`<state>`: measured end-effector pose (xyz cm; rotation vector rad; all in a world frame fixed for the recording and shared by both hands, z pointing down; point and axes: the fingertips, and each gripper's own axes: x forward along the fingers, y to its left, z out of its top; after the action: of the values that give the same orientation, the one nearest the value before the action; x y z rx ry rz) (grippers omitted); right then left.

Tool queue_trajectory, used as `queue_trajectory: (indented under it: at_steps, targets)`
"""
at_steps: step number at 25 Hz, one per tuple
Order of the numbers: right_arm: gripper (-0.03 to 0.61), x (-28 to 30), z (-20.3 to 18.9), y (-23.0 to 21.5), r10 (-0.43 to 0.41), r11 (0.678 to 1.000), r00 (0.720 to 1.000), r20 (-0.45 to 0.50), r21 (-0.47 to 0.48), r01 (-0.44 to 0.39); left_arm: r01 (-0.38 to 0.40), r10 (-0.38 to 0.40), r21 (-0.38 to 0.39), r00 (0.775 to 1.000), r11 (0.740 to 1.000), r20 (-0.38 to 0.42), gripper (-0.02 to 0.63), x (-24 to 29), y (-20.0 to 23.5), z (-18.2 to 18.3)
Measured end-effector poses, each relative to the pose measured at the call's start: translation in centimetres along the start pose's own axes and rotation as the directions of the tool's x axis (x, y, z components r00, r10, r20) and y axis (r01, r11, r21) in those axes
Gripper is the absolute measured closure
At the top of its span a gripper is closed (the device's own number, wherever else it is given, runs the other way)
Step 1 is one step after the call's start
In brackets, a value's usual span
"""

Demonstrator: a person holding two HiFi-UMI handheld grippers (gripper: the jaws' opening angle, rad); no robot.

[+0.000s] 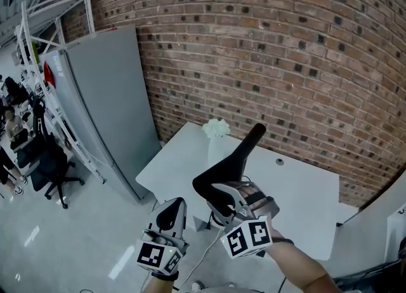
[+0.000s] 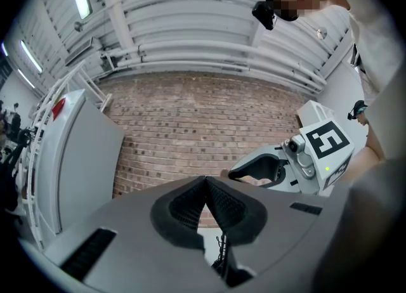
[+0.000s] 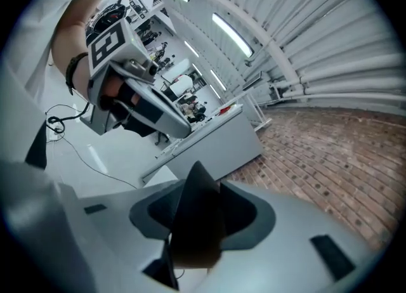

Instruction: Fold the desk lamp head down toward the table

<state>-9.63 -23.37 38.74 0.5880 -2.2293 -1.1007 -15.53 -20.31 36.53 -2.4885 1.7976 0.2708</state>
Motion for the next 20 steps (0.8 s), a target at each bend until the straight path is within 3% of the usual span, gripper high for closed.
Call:
queue_trajectory:
  at_steps: [16,20]
  targets:
    - [0.400,0.7,-3.1,4.6,0.079,0.991,0.996,-0.044,0.107,-0.074,-0.017,0.017,-0.004,0.999,1.000,-0.032,0.606,-0.2,0.3,-1.1]
    - [0.421,0.8,-4.2,5.6,0.092,0.988,0.994,-0.062,0.127,-0.083,-0.010,0.010,-0.008,0.999,1.000,-0.038,0.606,0.0,0.1,-1.6]
